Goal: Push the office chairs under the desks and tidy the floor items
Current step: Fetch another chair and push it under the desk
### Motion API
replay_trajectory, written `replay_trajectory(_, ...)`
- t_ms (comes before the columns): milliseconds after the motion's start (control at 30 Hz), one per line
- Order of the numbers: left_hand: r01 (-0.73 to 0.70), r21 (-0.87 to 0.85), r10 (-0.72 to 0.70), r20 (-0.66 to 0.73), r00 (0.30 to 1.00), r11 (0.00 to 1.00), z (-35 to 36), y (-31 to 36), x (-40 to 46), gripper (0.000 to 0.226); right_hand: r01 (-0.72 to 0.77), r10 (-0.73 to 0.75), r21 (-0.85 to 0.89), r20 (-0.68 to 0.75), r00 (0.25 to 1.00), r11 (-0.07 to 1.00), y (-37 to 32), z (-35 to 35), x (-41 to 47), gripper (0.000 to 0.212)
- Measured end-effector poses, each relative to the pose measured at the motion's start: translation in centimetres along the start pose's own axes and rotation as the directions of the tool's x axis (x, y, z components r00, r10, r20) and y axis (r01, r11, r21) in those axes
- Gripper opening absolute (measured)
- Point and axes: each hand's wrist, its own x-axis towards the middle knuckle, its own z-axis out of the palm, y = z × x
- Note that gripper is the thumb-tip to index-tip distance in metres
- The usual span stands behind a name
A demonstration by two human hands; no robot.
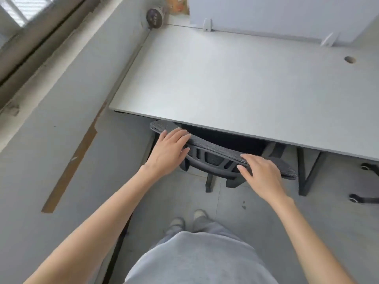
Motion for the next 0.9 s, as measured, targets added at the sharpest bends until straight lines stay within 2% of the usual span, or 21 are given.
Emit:
replay_trajectory(67,-0.042,0.048,0.039,0.061,0.997,0.998,0.7,-1.0,1.1,0.032,-0.040,0.039,-0.026,-0.052,0.998,0.999,-0.1,0.7,-0.2,0.036)
replay_trajectory(167,-0.141,0.087,0.143,-0.015,0.990,0.986,1.4,-2.0,2.1,0.020,-0.074,0.068,-0.042,-0.122,0.990,0.996,-0.5,0.7,-0.2,0.037)
replay_trajectory(267,-0.184,0.076,0.188,-0.040,0.981,0.980,1.4,-2.4,2.5,0.018,-0.086,0.075,-0.055,-0.173,0.982,0.995,-1.0,0.9,-0.5,0.049)
replay_trajectory(400,-0.234,0.033,0.235,-0.044,0.971,0.972,1.7,-2.9,2.5,0.018,-0.134,0.120,-0.068,-0.182,0.976,0.989,-1.3,1.3,-1.1,0.040)
replay_trajectory(533,-0.258,-0.023,0.256,-0.055,0.965,0.966,2.1,-2.5,1.2,0.021,-0.119,0.108,-0.054,-0.182,0.977,0.991,-1.1,1.1,-2.4,0.036)
replay_trajectory(667,-0.273,-0.035,0.269,-0.086,0.959,0.961,2.9,-0.8,-1.7,0.036,-0.103,0.085,-0.088,-0.187,0.979,0.991,-0.4,0.9,-5.5,0.041)
replay_trajectory(800,-0.251,-0.002,0.247,-0.171,0.954,0.968,4.4,1.8,-4.1,0.031,-0.084,0.063,-0.105,-0.185,0.981,0.991,1.5,0.6,-8.2,0.046)
replay_trajectory(900,-0.216,0.025,0.217,-0.179,0.960,0.976,5.2,4.5,-5.1,0.030,-0.068,0.048,-0.108,-0.173,0.984,0.992,3.4,0.2,-9.5,0.047)
